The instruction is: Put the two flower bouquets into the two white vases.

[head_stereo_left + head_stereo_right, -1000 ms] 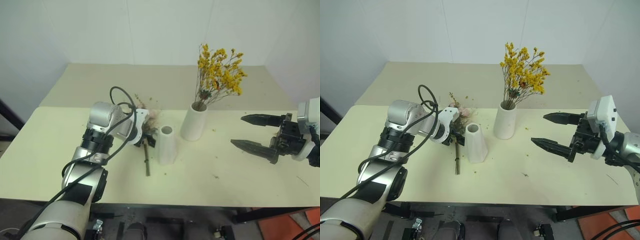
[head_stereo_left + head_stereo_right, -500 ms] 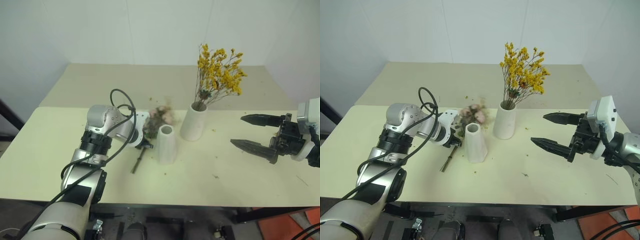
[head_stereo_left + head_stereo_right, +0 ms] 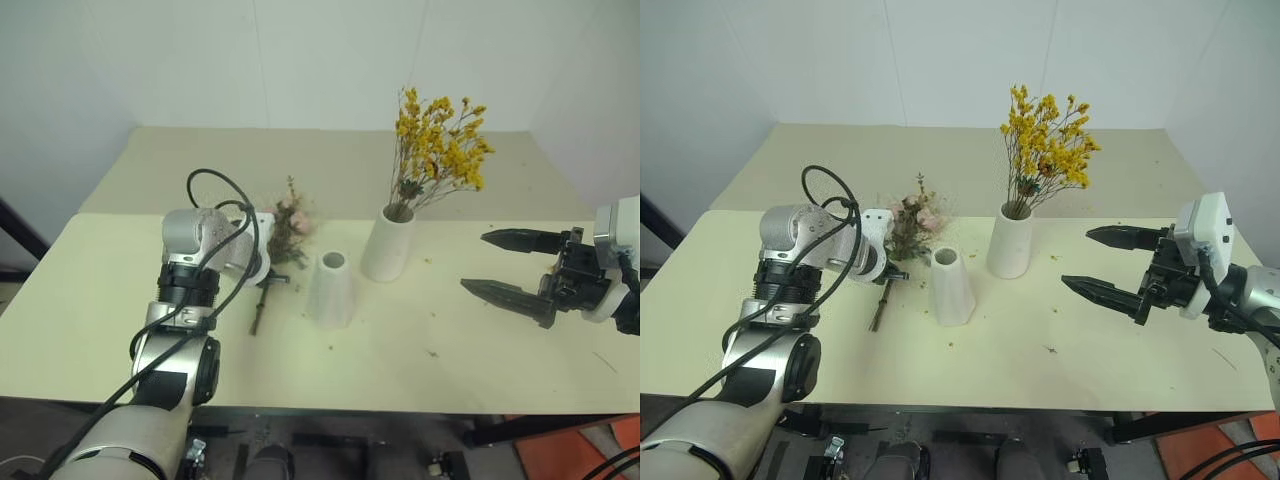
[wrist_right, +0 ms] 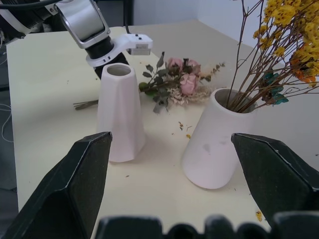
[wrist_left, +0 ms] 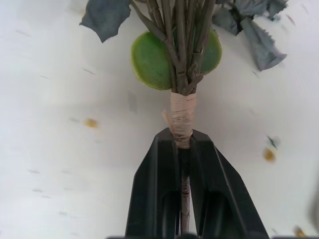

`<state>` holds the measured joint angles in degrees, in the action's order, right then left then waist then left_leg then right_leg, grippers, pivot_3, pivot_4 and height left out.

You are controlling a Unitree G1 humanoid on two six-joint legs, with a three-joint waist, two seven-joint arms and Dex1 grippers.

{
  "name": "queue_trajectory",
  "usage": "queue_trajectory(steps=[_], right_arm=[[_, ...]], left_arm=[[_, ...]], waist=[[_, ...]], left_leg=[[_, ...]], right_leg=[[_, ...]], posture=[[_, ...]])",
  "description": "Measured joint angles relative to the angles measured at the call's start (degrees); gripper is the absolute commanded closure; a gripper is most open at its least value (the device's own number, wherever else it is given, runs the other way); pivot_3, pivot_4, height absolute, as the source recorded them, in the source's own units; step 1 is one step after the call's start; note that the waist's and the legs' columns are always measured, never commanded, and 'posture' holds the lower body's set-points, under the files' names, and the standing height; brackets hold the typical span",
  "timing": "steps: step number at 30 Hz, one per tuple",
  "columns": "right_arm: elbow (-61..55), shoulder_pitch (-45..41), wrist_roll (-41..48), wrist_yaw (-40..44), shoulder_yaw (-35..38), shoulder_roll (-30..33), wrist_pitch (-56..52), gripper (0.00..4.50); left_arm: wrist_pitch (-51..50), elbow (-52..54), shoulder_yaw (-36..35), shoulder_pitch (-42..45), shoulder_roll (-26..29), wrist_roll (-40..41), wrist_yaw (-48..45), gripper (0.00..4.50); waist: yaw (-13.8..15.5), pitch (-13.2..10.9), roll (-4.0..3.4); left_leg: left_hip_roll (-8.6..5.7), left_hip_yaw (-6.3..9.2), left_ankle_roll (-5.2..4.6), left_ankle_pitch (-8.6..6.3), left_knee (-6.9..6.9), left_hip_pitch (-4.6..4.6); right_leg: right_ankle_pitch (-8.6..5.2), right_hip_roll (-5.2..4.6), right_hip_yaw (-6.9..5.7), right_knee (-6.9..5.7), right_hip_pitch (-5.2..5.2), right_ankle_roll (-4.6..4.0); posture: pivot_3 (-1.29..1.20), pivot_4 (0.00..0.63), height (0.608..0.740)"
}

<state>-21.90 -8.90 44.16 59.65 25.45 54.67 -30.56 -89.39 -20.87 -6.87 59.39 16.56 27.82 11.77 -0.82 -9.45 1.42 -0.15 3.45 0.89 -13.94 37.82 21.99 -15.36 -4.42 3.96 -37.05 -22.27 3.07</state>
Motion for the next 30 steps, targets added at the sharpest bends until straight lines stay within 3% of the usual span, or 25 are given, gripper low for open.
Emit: queue_trajectory(steps=[6, 15, 30], right_arm=[[-0.77, 0.51, 1.16, -0.12, -0.02, -0.56, -0.03, 0.0], [-2.44, 2.07, 2.22, 0.15, 0.07, -1.93, 0.07, 0.0], [-2.23, 3.09, 2.18, 1.58, 0.39, -2.39, 0.59, 0.0]], left_arm=[[11.07, 3.66, -0.92, 0.32, 2.05, -2.59, -6.66, 4.45], [29.15, 6.65, -2.07, 1.85, 8.14, -0.75, -26.42, 4.45], [35.94, 11.06, -6.83, 3.66, 6.63, 14.09, -50.38, 4.45]], waist=[[0.05, -0.01, 0.01], [0.08, -0.01, 0.01], [-0.07, 0.0, 0.0]], left_leg=[[0.0, 0.0, 0.01, 0.0, -0.01, 0.05], [0.0, -0.01, 0.01, 0.0, -0.01, 0.05], [0.01, -0.02, 0.0, 0.0, 0.0, 0.04]], right_leg=[[0.0, -0.01, -0.01, 0.03, -0.03, -0.01], [0.0, -0.01, -0.02, 0.04, -0.02, 0.0], [0.0, 0.0, -0.01, 0.03, -0.01, 0.0]], posture=[[0.0, 0.15, 0.74], [0.0, 0.15, 0.74], [0.0, 0.15, 0.74]])
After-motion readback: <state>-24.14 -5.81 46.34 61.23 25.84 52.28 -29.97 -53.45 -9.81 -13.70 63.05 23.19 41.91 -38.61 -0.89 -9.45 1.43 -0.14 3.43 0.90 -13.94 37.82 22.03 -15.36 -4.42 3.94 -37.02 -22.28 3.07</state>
